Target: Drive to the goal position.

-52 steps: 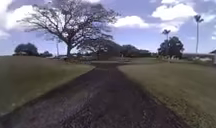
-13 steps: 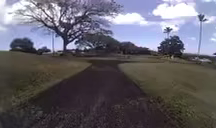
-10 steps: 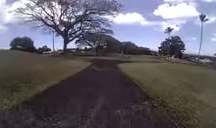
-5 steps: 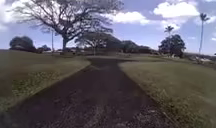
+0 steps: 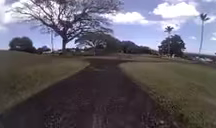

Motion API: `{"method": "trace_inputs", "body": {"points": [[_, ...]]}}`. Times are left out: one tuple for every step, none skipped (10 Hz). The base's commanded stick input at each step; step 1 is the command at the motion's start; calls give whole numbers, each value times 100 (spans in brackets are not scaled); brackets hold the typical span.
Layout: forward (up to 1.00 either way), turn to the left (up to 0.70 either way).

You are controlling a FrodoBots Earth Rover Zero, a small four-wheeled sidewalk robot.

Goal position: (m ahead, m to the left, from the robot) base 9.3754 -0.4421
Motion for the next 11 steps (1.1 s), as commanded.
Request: {"method": "trace_inputs", "body": {"points": [[50,0],[50,0],[50,0],[50,0],[50,0],[50,0],[50,0],[50,0],[50,0],[50,0],[50,0]]}}
